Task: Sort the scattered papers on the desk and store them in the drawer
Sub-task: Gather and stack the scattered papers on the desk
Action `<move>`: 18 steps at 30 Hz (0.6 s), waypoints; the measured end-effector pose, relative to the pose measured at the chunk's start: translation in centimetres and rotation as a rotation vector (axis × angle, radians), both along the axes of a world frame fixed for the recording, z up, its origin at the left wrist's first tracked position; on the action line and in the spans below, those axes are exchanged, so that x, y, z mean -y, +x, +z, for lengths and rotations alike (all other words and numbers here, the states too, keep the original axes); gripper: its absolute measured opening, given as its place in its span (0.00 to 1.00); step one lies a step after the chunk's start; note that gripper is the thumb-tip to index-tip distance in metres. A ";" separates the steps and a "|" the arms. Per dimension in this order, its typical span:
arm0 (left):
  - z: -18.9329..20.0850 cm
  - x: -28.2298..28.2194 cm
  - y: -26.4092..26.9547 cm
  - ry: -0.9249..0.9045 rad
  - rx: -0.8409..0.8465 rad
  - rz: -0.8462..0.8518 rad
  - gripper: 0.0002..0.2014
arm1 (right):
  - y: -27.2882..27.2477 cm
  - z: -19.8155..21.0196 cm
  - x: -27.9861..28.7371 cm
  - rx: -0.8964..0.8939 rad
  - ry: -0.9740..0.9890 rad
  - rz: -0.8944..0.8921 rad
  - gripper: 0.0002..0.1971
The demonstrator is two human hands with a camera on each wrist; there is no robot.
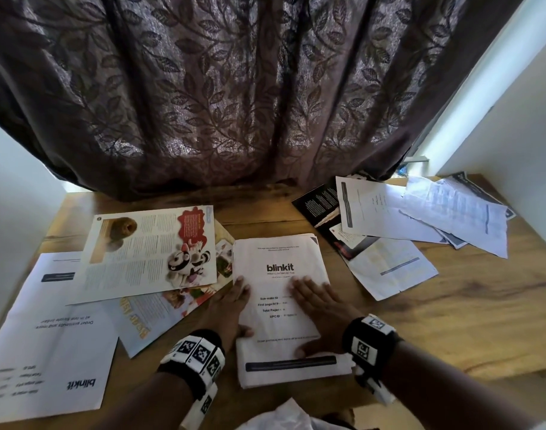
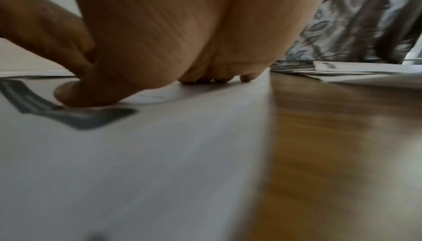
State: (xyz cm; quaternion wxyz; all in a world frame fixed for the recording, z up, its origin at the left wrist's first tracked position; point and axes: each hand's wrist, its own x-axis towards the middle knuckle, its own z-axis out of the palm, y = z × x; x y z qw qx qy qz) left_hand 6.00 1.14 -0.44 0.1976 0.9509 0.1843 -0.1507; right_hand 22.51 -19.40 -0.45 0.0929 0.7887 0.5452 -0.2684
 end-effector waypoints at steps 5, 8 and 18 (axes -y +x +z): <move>0.9 0.4 0.0 0.069 -0.089 0.005 0.58 | 1.4 0.7 1.5 0.003 -0.038 -0.040 0.72; 2.2 2.6 1.3 0.156 -0.076 -0.042 0.63 | 1.4 0.5 1.3 -0.016 -0.046 -0.047 0.72; 0.9 4.0 0.7 0.053 -0.168 -0.231 0.76 | 1.6 -0.5 1.6 -0.014 -0.011 -0.056 0.71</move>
